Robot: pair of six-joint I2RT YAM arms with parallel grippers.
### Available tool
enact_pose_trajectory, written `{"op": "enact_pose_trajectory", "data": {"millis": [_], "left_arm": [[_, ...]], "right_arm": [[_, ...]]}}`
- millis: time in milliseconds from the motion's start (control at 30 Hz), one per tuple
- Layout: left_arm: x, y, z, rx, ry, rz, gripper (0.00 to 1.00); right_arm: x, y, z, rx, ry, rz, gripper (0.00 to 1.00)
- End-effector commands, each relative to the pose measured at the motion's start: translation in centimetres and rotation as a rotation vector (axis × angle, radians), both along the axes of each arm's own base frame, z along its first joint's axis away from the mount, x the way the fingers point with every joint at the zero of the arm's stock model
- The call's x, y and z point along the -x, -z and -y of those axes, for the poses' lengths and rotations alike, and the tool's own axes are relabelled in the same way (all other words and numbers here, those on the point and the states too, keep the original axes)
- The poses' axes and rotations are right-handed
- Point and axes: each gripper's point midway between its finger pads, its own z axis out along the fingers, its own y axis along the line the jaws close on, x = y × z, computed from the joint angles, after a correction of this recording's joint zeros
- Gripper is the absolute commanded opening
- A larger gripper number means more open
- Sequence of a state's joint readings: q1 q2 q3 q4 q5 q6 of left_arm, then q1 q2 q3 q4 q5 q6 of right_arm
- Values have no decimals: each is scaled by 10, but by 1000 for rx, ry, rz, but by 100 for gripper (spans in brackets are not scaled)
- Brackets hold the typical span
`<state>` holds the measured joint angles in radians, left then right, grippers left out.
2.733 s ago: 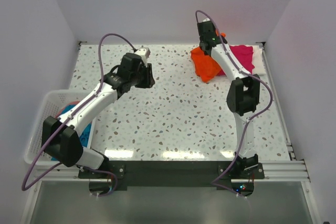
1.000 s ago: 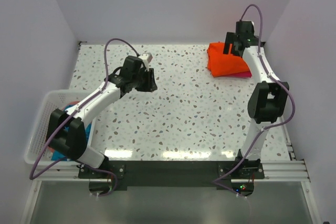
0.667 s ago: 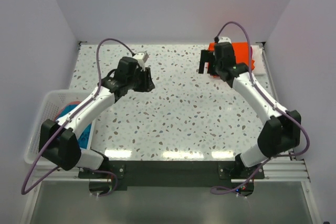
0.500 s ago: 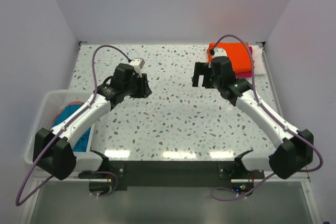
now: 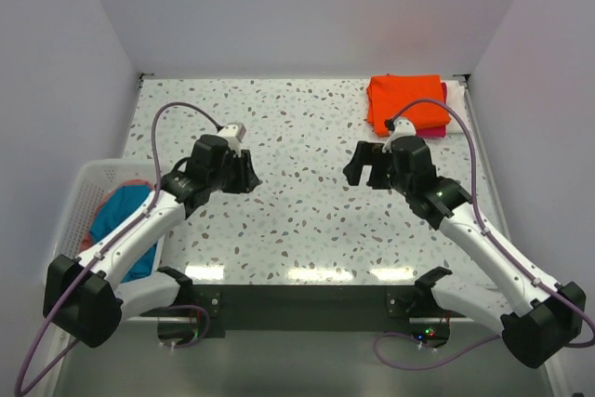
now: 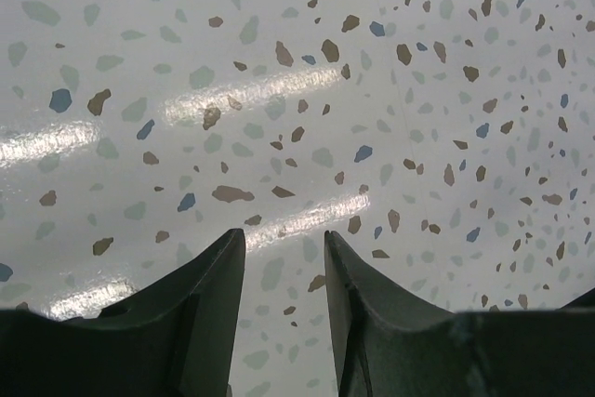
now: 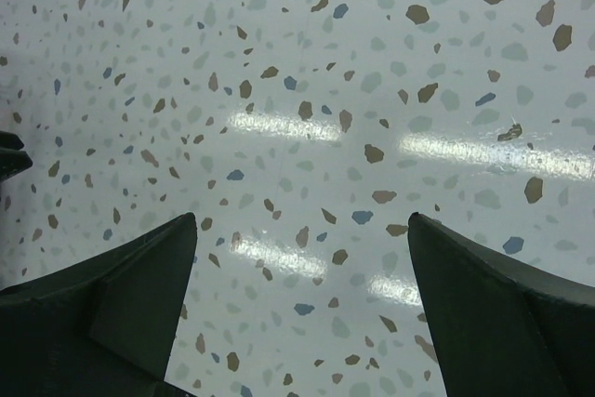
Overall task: Fold and stack the t-shirts
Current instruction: Reset both grippers
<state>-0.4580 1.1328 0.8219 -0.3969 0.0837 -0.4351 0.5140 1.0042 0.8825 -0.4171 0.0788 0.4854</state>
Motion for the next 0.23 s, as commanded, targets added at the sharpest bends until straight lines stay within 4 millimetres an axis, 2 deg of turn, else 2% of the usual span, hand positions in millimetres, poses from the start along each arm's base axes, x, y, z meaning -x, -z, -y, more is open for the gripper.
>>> {"op": "enact_pose_trajectory", "data": {"millis": [0, 200], "left_arm": [[-8, -11, -1, 28, -24, 56, 45], [-7, -15, -4, 20, -30, 69, 45]], "right_arm": [[3, -2, 3, -17, 19, 0, 99], [4, 3, 9, 4, 43, -1, 99]]}}
